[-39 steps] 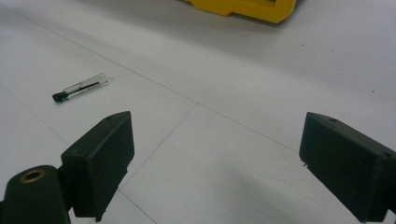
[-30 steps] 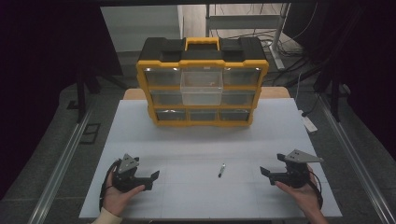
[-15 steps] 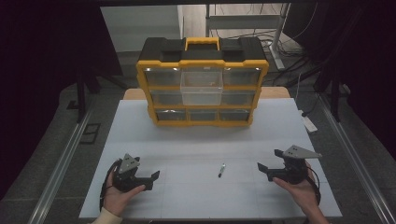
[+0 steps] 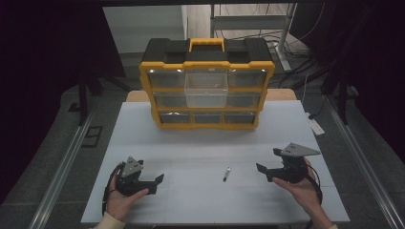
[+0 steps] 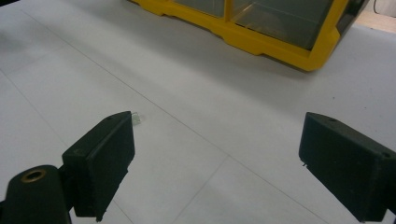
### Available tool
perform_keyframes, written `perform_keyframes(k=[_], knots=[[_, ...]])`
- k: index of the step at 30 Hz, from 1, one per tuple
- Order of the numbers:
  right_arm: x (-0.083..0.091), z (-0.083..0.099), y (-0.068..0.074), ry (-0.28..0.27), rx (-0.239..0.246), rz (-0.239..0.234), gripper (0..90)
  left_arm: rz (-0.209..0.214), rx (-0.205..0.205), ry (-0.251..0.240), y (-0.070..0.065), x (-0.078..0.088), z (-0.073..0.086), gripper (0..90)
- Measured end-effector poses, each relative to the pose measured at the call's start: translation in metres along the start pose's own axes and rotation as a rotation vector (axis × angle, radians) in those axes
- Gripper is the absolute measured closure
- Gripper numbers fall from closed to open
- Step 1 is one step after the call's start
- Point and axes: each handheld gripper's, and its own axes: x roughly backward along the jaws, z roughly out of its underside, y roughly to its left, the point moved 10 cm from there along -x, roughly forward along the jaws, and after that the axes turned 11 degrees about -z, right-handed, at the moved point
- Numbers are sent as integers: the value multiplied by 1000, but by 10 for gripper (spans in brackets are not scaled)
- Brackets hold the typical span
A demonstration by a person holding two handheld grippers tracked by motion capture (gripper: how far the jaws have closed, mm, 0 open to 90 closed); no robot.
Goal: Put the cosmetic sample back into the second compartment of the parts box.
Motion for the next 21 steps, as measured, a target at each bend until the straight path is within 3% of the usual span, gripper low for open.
perform_keyframes(k=[21], knots=[[-18, -10, 16, 39, 23, -60, 105, -1, -12, -2, -2, -1, -1, 67]])
